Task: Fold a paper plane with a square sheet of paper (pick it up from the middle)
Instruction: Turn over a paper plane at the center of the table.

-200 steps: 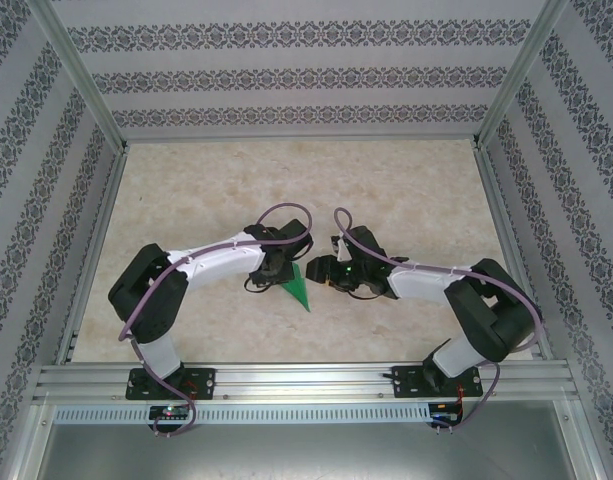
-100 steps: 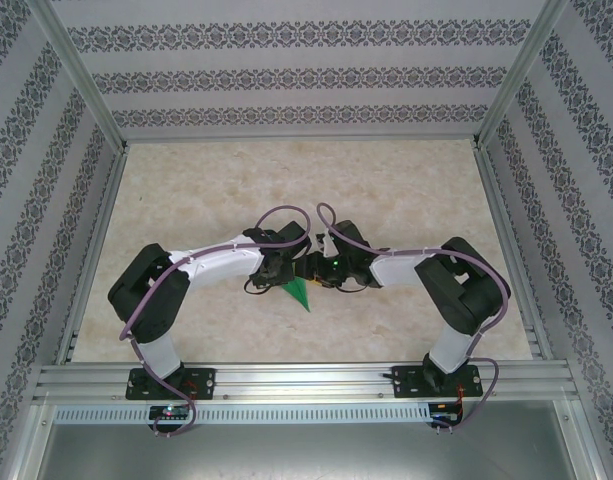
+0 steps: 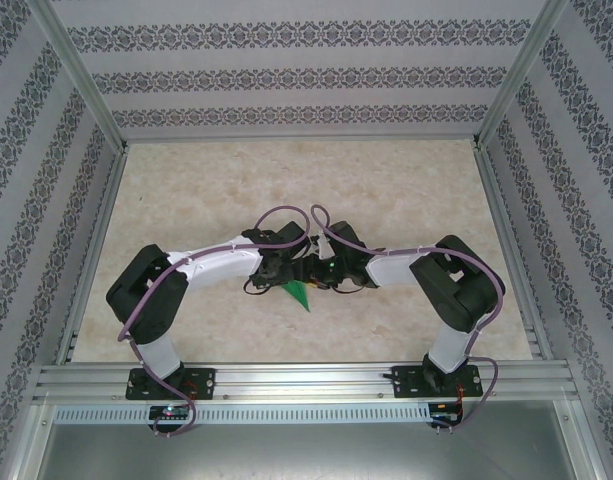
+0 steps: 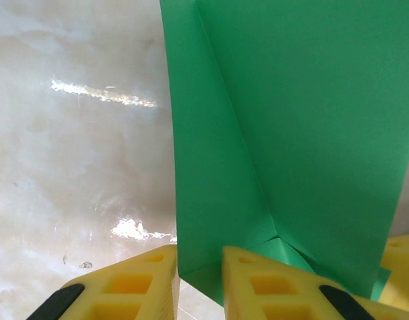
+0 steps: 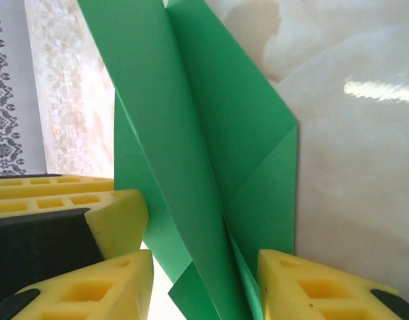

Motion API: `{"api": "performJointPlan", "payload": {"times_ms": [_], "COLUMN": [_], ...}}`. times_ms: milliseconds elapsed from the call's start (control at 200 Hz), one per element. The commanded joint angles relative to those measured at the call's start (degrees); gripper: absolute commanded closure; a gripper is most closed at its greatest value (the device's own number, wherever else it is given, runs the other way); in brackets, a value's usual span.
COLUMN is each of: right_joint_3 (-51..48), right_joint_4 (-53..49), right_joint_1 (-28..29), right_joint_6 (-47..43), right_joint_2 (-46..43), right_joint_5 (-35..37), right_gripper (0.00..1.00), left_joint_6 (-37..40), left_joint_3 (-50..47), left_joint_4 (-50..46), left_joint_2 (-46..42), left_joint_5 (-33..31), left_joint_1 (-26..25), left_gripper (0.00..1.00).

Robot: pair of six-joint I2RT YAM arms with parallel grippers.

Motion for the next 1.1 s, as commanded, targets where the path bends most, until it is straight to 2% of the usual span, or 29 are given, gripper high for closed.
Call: {"api": "performJointPlan", "payload": {"times_ms": [0,150,275,355,649,904,994,1094], "right_joint_3": [1.3,0.4,1.6,2.5,5.6,7.6,8.1,9.3], "right_joint_4": [0.2,3.0,-0.9,-3.2,-10.8,-15.3,-16.6,-21.3], "right_joint_1": [0.6,0.7,1.4,2.1,3.8,4.0,4.0,4.0], "right_joint_6": [-2.4,-1.4,-4.1,-5.9,-11.1,-13.5,-13.2,-12.9], "right_joint_2": [0.7,1.0,1.1,1.3,1.8,1.4,-0.1,-3.4], "right_joint_5": [-0.6,-1.5,0.7,2.3,7.8,8.8,9.1,13.3], "right_gripper": [0.54,0.51,0.53,0.64,0.74,0.85,0.92,0.95], "left_joint_6": [1.0,0.7,0.9,1.0,1.1,1.5,1.8,2.0], "left_joint_3": [-0.4,-0.7,-0.9,-1.0,-2.2,-3.4,-2.9,-4.4], "left_joint_4": [1.6,1.5,2.2,2.2,2.9,7.3,7.0,9.5], "left_joint_2": [-2.1,-2.3,-2.6,-2.6,-3.5,-5.4,-6.4,-10.2], "left_joint_5": [0.2,-0.1,0.1,-0.2,0.1,2.6,2.7,2.7], "left_joint_1": [0.6,0.7,0.7,0.8,0.8,0.8,0.8,0.8], "left_gripper": [0.76,0.76,0.76,0.76,0.75,0.73,0.72,0.68]}}
